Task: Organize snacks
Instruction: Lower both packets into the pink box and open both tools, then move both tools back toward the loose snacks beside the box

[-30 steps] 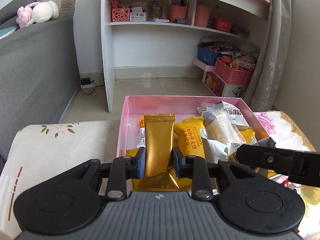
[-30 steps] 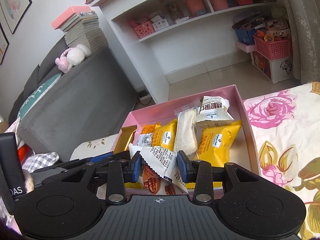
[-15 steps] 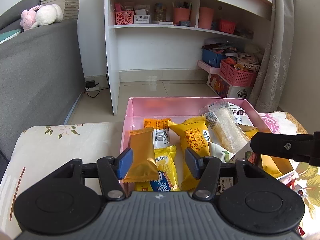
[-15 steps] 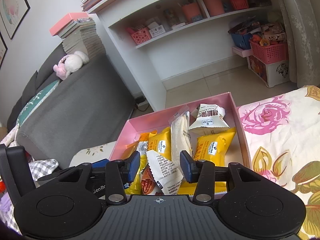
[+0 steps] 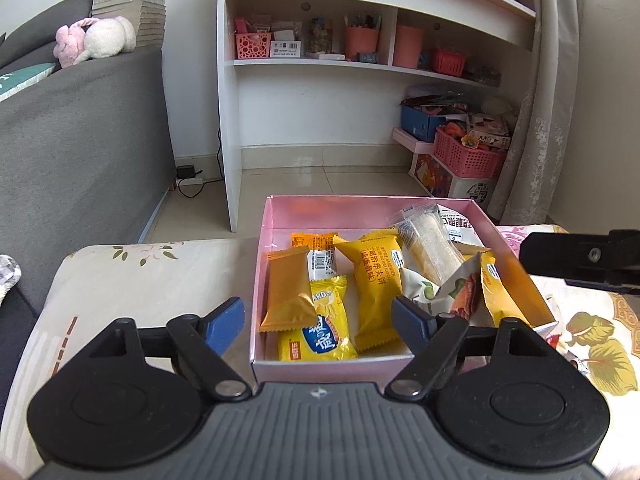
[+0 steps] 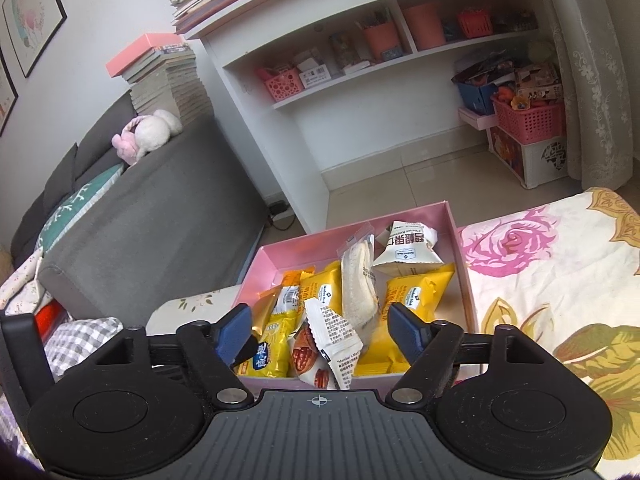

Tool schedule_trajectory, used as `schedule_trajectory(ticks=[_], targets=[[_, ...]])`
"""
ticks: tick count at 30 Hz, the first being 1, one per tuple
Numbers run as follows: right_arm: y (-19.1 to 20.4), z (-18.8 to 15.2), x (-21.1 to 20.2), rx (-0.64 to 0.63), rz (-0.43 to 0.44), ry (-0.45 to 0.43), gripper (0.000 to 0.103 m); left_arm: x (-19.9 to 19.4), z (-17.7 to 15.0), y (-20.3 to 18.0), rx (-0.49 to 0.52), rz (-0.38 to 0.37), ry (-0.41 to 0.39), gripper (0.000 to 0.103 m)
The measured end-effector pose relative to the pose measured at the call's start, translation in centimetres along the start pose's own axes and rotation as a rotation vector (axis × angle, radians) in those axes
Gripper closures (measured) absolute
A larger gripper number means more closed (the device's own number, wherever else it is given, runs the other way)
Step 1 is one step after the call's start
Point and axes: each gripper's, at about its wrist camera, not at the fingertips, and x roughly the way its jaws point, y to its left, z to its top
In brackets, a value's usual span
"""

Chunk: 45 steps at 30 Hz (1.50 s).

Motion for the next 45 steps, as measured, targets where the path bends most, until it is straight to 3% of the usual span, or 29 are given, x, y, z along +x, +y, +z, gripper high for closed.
schedule_trajectory(ticks=[9,16,27,36,45], targets=[[0.5,-0.7,-2.8,-0.043,-0.048,-0.011,0.009,-2.8,-0.8,0.5,-0.003,0.008,0.003,0.006],[1.0,-1.9,-4.3,-0.079,-0.073,-0.002,0.007,-4.6,-1.8,0.9,-0.001,-0.001,0.02,0.0],[1.5,-4.5,-6.5,-0.154,-0.118,-0.024,0.003,-6.0,-4.7,1.7,-0.019,-0.01,0.075,0.0],[0.3,-6.9,-7.4,-0.235,-0.228,-0.044,0.002,-6.6,-7.0,2.6,-0.017,-0.015,0.106,0.0],[-0.8,-9.9,-7.1,-0.35,-0.249,-0.007,0.002,-5.9,-9.6,3.2,-0.008,-0.025,0.084,0.0]])
